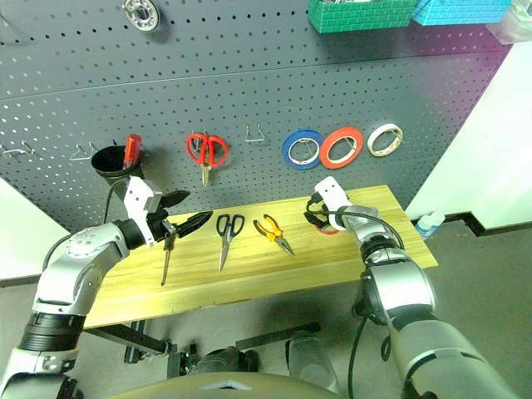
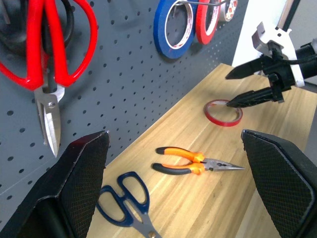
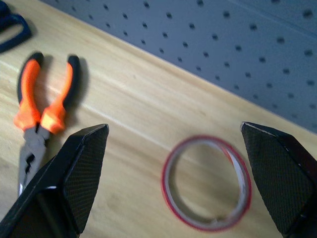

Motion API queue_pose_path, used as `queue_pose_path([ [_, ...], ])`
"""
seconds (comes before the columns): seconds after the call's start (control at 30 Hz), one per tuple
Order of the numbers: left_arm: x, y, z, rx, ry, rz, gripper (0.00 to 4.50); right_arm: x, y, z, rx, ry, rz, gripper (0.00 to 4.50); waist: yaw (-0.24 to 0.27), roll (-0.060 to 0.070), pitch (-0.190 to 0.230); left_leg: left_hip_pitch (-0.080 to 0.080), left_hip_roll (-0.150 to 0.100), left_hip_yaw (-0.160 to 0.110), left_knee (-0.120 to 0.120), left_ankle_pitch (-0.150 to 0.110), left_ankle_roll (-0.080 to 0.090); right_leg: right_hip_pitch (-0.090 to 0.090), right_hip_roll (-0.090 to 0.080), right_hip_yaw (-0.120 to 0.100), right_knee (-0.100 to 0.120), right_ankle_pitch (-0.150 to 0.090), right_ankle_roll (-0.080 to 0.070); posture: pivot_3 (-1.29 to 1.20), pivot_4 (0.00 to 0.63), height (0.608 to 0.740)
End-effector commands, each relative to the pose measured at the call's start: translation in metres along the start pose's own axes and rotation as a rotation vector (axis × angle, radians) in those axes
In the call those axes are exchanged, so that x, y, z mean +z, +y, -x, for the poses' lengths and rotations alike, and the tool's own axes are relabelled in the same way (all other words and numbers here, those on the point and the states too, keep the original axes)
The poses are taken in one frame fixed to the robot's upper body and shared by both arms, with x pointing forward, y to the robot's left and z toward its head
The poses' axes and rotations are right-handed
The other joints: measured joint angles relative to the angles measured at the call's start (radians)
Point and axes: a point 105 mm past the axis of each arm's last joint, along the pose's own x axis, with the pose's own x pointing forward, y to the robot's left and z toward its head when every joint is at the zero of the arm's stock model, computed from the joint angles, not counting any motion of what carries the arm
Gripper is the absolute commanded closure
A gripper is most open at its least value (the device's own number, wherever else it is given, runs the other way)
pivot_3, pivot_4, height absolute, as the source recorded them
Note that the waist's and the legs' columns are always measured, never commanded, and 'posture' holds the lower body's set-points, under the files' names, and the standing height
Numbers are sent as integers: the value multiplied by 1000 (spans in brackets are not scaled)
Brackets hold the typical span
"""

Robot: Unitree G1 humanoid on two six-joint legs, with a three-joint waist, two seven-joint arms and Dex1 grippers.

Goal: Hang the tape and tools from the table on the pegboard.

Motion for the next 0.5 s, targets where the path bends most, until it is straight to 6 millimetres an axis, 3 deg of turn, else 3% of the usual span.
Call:
queue_pose_path([
  [0.03,17,3,0,8,-54,-52,43,-2,-4,2,-9,31,7,0,-1,0,0,0,0,0,0,0,0,0,0,0,0,0,0,-159,25,740],
  [0.5,20,2,5,16,-63,-54,43,5,0,0,6,-19,-4,0,0,0,1,0,0,0,0,0,0,0,0,0,0,0,0,-153,68,740],
])
